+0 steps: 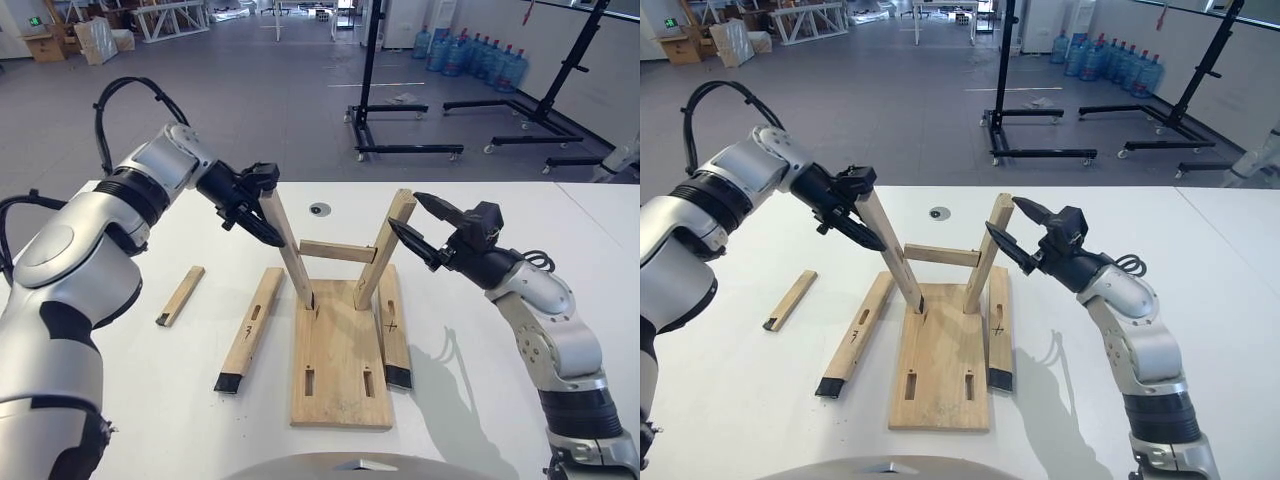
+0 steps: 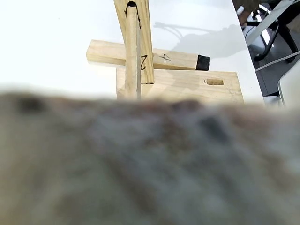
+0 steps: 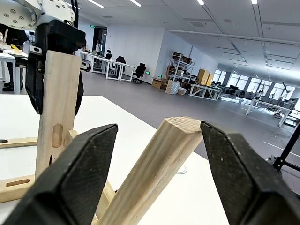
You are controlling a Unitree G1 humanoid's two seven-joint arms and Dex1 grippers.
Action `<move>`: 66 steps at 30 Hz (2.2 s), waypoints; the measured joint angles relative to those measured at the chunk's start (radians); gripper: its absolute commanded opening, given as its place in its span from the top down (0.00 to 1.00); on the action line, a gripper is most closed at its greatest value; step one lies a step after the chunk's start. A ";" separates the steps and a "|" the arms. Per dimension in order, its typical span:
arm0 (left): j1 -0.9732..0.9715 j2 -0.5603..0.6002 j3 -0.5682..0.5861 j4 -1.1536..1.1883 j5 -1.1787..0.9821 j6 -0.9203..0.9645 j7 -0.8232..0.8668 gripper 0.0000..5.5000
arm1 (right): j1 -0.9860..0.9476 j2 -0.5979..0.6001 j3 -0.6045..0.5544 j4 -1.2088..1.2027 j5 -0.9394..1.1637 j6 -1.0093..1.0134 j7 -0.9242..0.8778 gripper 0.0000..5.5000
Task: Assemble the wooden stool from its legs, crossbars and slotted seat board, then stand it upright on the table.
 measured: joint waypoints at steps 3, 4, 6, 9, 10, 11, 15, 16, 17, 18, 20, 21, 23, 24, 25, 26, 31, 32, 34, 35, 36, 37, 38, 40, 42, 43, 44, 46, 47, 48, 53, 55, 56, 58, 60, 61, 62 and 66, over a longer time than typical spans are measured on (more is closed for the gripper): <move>-0.014 -0.013 -0.026 0.028 -0.016 0.004 0.000 0.63 | 0.010 0.021 0.003 -0.011 0.000 0.000 -0.024 0.41; -0.017 -0.019 -0.031 0.042 -0.020 0.007 0.000 0.63 | 0.012 0.024 0.006 -0.015 0.000 0.000 -0.034 0.41; -0.021 -0.028 -0.036 0.064 -0.023 0.010 -0.001 0.63 | 0.018 0.035 0.012 -0.026 0.000 0.000 -0.055 0.41; -0.018 -0.034 -0.026 0.090 -0.025 0.023 -0.001 0.63 | 0.021 0.037 0.019 -0.035 -0.001 0.000 -0.072 0.41; -0.010 -0.033 -0.012 0.094 -0.026 0.033 -0.002 0.63 | 0.022 0.040 0.024 -0.039 -0.001 0.000 -0.079 0.41; 0.000 -0.031 0.003 0.099 -0.030 0.038 -0.002 0.63 | 0.022 0.042 0.027 -0.041 -0.001 0.000 -0.085 0.41; 0.032 -0.041 0.076 0.158 -0.027 0.053 -0.005 0.63 | 0.021 0.047 0.031 -0.043 -0.001 0.000 -0.087 0.41; 0.033 -0.048 0.089 0.169 -0.015 0.054 -0.005 0.63 | 0.021 0.047 0.031 -0.042 -0.001 0.000 -0.088 0.41; 0.033 -0.053 0.096 0.174 -0.009 0.054 -0.005 0.63 | 0.021 0.051 0.031 -0.041 -0.001 0.000 -0.089 0.41; 0.033 -0.059 0.101 0.177 -0.004 0.054 -0.005 0.63 | 0.019 0.058 0.031 -0.037 -0.001 -0.001 -0.090 0.41; 0.033 -0.069 0.121 0.191 0.008 0.052 -0.005 0.63 | -0.007 0.082 0.060 -0.029 -0.001 -0.008 -0.089 0.41; 0.035 -0.068 0.127 0.195 0.014 0.051 -0.005 0.63 | -0.017 0.086 0.065 -0.018 -0.002 -0.009 -0.089 0.41; 0.041 -0.065 0.138 0.200 0.019 0.048 -0.005 0.63 | -0.035 0.086 0.074 -0.001 -0.004 -0.009 -0.089 0.41; 0.044 -0.065 0.144 0.201 0.020 0.047 -0.005 0.63 | -0.037 0.085 0.076 0.002 -0.004 -0.011 -0.089 0.41; 0.047 -0.065 0.151 0.203 0.023 0.046 -0.005 0.63 | -0.040 0.084 0.078 0.003 -0.005 -0.011 -0.089 0.41; 0.050 -0.065 0.158 0.204 0.027 0.043 -0.005 0.63 | -0.042 0.082 0.080 0.005 -0.005 -0.011 -0.089 0.41; 0.052 -0.067 0.170 0.207 0.040 0.038 -0.005 0.63 | -0.050 0.068 0.086 0.004 -0.005 -0.011 -0.089 0.41; 0.051 -0.067 0.172 0.210 0.042 0.038 -0.005 0.63 | -0.053 0.068 0.087 0.003 -0.005 -0.011 -0.089 0.41; 0.050 -0.069 0.177 0.210 0.049 0.039 -0.005 0.63 | -0.054 0.069 0.087 0.003 -0.005 -0.011 -0.089 0.41; 0.050 -0.069 0.177 0.210 0.051 0.039 -0.005 0.63 | -0.055 0.072 0.087 0.003 -0.005 -0.011 -0.090 0.41; 0.049 -0.068 0.177 0.210 0.051 0.039 -0.005 0.63 | -0.057 0.076 0.087 0.002 -0.004 -0.011 -0.090 0.41; 0.048 -0.067 0.177 0.210 0.053 0.039 -0.005 0.63 | -0.059 0.080 0.087 0.001 -0.002 -0.011 -0.090 0.41; 0.048 -0.066 0.177 0.210 0.053 0.039 -0.005 0.63 | -0.060 0.085 0.087 0.000 0.000 -0.011 -0.092 0.41; 0.048 -0.065 0.177 0.210 0.053 0.039 -0.005 0.63 | -0.060 0.094 0.088 -0.002 0.001 -0.011 -0.097 0.41; 0.048 -0.063 0.177 0.210 0.053 0.040 -0.005 0.63 | -0.059 0.113 0.088 -0.002 0.003 -0.011 -0.102 0.41; 0.048 -0.062 0.177 0.210 0.053 0.040 -0.005 0.63 | -0.058 0.121 0.088 -0.002 0.008 -0.010 -0.108 0.41; 0.048 -0.062 0.177 0.210 0.053 0.041 -0.005 0.63 | -0.058 0.130 0.089 -0.001 0.013 -0.010 -0.110 0.41; 0.047 -0.061 0.176 0.210 0.053 0.041 -0.005 0.63 | -0.059 0.155 0.089 0.002 0.018 -0.010 -0.115 0.41; 0.047 -0.060 0.175 0.210 0.053 0.041 -0.005 0.63 | -0.061 0.169 0.090 0.005 0.018 -0.010 -0.117 0.41; 0.047 -0.058 0.172 0.210 0.053 0.041 -0.005 0.63 | -0.063 0.183 0.090 0.009 0.019 -0.010 -0.118 0.41; 0.036 -0.040 0.146 0.208 0.053 0.040 -0.005 0.63 | -0.080 0.250 0.091 0.041 0.056 -0.010 -0.118 0.41; 0.028 -0.036 0.131 0.208 0.053 0.039 -0.005 0.63 | -0.083 0.270 0.091 0.046 0.057 -0.010 -0.118 0.41; 0.023 -0.034 0.120 0.209 0.053 0.037 -0.005 0.63 | -0.083 0.273 0.093 0.047 0.058 -0.010 -0.118 0.41; 0.016 -0.032 0.107 0.214 0.060 0.024 -0.005 0.63 | -0.084 0.272 0.099 0.046 0.060 -0.011 -0.118 0.41; 0.013 -0.034 0.093 0.217 0.061 0.012 -0.005 0.63 | -0.077 0.258 0.101 0.040 0.079 -0.010 -0.117 0.41; 0.009 -0.035 0.081 0.217 0.063 -0.003 -0.005 0.63 | -0.066 0.243 0.102 0.031 0.100 -0.010 -0.107 0.41; 0.006 -0.037 0.076 0.217 0.065 -0.017 -0.005 0.63 | -0.051 0.229 0.097 0.018 0.131 -0.010 -0.096 0.41; -0.001 -0.054 0.071 0.216 0.073 -0.061 -0.005 0.63 | 0.004 0.191 0.042 -0.028 0.274 0.037 -0.047 0.41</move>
